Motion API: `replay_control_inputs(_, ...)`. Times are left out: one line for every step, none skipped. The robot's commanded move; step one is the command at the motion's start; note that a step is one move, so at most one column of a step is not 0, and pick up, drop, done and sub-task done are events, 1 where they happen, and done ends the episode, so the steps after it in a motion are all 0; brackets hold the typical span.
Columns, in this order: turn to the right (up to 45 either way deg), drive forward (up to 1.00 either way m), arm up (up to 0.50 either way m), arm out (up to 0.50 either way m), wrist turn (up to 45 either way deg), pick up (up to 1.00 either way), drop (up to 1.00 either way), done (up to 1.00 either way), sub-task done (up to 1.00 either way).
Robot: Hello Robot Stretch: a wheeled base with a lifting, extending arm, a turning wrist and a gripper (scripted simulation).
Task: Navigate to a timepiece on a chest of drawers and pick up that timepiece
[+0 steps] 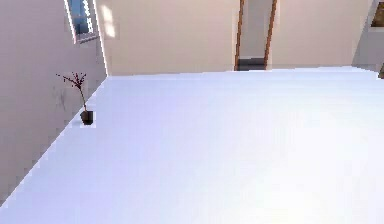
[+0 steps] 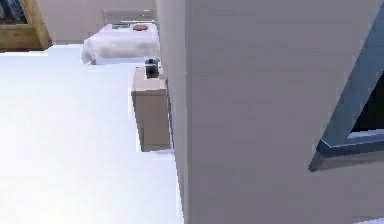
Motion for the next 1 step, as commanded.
replay_control_inputs(3.0, 0.00, 0.00, 0.00, 0.0, 0.00, 0.00, 0.00, 0.00)
